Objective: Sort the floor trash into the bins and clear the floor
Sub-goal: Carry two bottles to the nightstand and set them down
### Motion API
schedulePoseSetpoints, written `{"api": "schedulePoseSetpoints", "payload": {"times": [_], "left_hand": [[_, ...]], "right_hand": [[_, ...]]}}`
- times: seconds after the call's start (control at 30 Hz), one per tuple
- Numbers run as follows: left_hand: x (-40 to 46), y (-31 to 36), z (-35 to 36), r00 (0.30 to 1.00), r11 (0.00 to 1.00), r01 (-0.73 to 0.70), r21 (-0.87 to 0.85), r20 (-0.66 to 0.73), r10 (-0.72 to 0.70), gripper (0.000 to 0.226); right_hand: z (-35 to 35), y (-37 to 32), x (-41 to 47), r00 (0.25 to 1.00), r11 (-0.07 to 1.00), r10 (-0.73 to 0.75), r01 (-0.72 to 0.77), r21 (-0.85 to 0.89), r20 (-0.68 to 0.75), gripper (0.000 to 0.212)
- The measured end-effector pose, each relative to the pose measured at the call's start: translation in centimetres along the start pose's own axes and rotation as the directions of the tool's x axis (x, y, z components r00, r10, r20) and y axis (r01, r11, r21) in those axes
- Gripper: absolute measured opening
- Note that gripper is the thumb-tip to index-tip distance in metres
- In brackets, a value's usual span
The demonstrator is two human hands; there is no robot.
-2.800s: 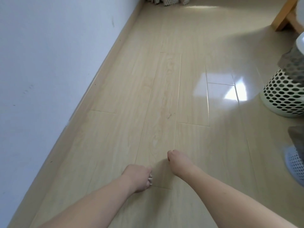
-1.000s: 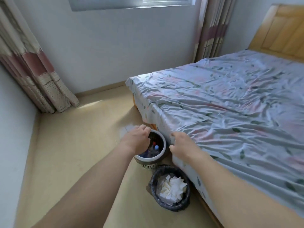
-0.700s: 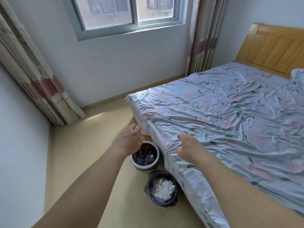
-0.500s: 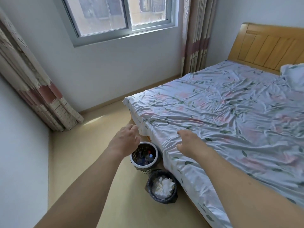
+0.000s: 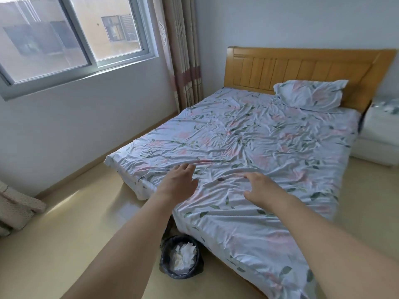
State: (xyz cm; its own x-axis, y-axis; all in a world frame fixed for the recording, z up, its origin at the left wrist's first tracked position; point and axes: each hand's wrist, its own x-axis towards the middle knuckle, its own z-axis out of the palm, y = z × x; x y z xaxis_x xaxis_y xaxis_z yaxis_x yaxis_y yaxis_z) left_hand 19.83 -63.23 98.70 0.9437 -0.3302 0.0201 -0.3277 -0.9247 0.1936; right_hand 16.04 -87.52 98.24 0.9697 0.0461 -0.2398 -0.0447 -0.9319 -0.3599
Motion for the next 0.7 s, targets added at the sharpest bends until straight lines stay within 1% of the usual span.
{"api": "schedulePoseSetpoints", "payload": {"times": [0.1,0.17,0.3,0.43,0.5,0.6,0.7], "left_hand": [[2.9,7.0,1.6,0.999,0.998,-0.047,-0.032,-0.018,0.046,0.049],[4.7,11.6,3.3,0.998,0.998,-0.061,-0.028,-0.014,0.06,0.048],[9.4,27.0,8.2,0.981,0.982,-0.187,-0.041,0.04,0.188,0.048],[13.9,42.6,11.1,0.939,0.941,-0.334,-0.062,0.062,0.337,0.046],[15.9,48.6,11.8,0.916,0.919,-0.391,-0.052,0.08,0.394,0.046],[19.2,55.6,12.7,0.89,0.896,-0.443,-0.03,0.107,0.443,0.047],[23.0,60.0,13.6,0.876,0.884,-0.467,-0.032,0.121,0.467,0.048]], "right_hand": [[-1.4,6.9,-2.1,1.0,1.0,0.03,-0.03,0.004,-0.006,0.056],[-3.0,11.8,-3.5,0.997,0.997,0.075,-0.075,0.035,-0.014,0.056],[-7.2,27.3,-7.9,0.971,0.972,0.223,-0.215,0.096,-0.081,0.061],[-11.6,41.0,-12.6,0.921,0.929,0.365,-0.349,0.126,-0.136,0.053],[-13.7,46.0,-13.7,0.895,0.909,0.413,-0.393,0.141,-0.165,0.052],[-16.2,52.1,-13.5,0.88,0.893,0.443,-0.417,0.168,-0.171,0.059],[-17.9,56.5,-11.8,0.877,0.886,0.45,-0.416,0.206,-0.168,0.059]]}}
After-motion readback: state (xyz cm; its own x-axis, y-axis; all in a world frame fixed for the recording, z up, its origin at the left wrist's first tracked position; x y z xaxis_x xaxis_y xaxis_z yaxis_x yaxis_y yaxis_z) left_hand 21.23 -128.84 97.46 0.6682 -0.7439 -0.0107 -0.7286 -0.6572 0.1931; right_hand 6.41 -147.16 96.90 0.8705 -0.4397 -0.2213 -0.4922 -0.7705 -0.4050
